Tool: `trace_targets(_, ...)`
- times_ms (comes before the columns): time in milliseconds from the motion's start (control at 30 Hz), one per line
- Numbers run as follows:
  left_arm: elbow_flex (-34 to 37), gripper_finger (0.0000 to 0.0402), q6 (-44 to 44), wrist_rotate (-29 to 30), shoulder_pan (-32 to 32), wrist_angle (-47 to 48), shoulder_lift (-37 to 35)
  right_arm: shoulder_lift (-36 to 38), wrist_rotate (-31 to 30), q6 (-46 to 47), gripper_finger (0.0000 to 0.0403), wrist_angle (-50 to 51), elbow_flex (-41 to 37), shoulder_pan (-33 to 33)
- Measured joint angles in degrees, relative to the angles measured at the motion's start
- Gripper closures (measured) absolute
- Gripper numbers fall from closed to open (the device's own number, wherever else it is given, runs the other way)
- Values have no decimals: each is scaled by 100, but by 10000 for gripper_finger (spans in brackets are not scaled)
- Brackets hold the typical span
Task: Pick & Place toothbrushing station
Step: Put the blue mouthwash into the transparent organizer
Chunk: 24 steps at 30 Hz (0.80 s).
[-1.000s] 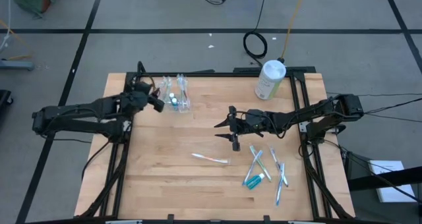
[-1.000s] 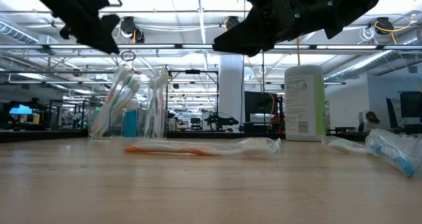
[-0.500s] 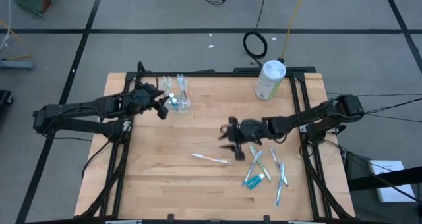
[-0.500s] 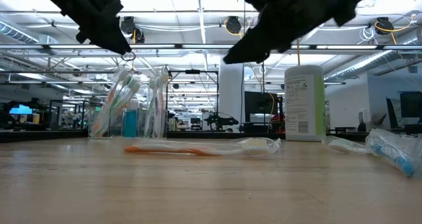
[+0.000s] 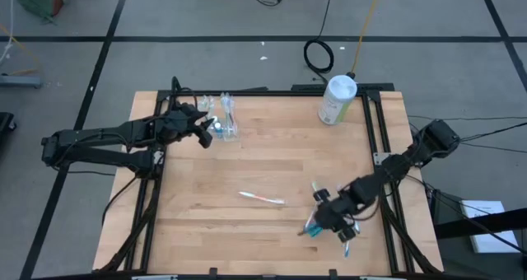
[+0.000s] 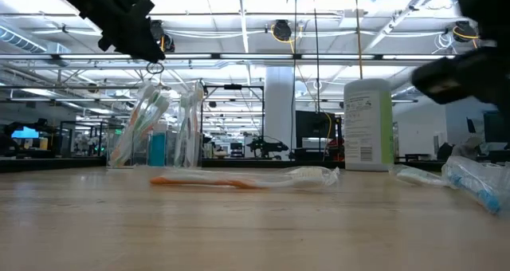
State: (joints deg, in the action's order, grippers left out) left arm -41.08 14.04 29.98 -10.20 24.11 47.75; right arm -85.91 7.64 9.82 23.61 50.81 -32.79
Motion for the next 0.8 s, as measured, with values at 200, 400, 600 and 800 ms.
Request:
trace_targets(200,0,243,71,-4,0,-158,0,0,-422,-20,248,-326,-494,-400)
trace_targets(400,0,243,125,-4,0,-165,0,0,-1076,-189,248,-672,-763,-396)
trace_targets(600,0,243,120,-4,0,-167,0,45,-1064,-192,248,-758,-763,-399)
trace_targets(800,2,243,131,-4,0,-169,0,193,-1564,-469,248,-973,-763,-399)
